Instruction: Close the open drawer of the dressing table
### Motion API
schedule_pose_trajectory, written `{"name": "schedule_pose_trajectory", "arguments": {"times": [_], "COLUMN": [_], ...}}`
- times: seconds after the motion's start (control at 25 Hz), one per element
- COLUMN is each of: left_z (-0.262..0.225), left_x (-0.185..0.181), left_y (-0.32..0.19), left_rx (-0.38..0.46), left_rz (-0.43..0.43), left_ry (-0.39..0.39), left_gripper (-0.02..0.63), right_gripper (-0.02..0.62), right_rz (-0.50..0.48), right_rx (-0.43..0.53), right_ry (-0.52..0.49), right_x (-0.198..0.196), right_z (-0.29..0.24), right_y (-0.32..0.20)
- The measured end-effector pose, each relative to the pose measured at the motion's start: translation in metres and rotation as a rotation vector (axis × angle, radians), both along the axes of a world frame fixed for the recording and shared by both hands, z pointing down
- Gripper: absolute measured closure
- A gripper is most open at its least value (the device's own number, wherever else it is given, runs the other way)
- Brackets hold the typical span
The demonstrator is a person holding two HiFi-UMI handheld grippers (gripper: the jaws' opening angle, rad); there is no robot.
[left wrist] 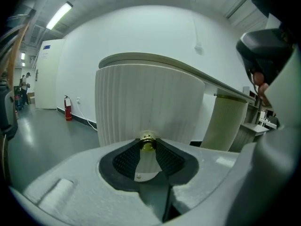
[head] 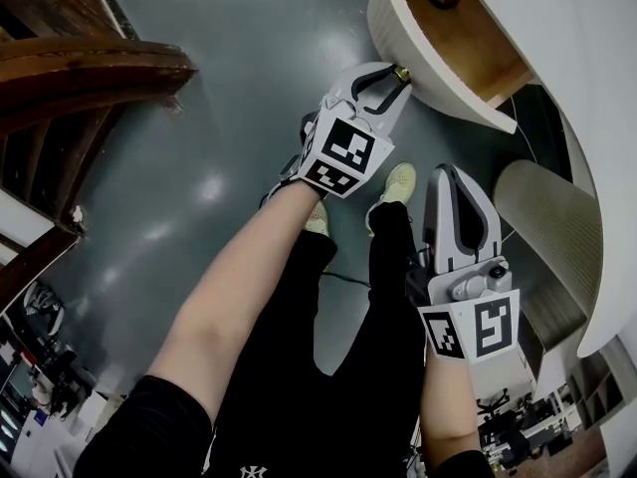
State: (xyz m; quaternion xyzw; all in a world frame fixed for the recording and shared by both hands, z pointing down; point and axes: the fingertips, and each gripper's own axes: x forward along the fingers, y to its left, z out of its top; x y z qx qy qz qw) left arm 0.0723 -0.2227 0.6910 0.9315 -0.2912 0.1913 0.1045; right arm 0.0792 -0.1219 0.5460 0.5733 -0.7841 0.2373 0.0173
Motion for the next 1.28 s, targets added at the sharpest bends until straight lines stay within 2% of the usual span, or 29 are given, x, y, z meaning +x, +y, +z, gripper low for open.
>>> {"name": "schedule_pose_trajectory", "arguments": {"times": [0.6, 0.88, 1.16, 1.28], "left_z": [0.004, -0.003, -0.023, -0.046], "left_x": [-0.068, -0.073, -0.089, -0.096], "left_y": [0.054, 0.063, 0.080, 0.084], "left_rx": [-0.048, -0.051, -0.094, -0.101], "left_rz": [-0.007, -0.006, -0.062, -0.066], "left_ry": [-0.042, -0.041, -0.003, 0.024], "left_gripper": [0.500, 0.499, 0.499, 0.500], "right_gripper": [0.580, 0.580, 0.580, 0.580], "right_rz": [0.003, 0.007, 0.023, 0.023], "right_rx": [-0.004, 0.002, 0.003, 0.014], "right_ry": [0.006, 0.016, 0.007, 0.007], "right_x": [-0.046, -0.049, -0.051, -0.056], "right_z": [-0.020, -0.033, -0.046, -0.056], "right_y": [0.042, 0.062, 0.071, 0.067]}}
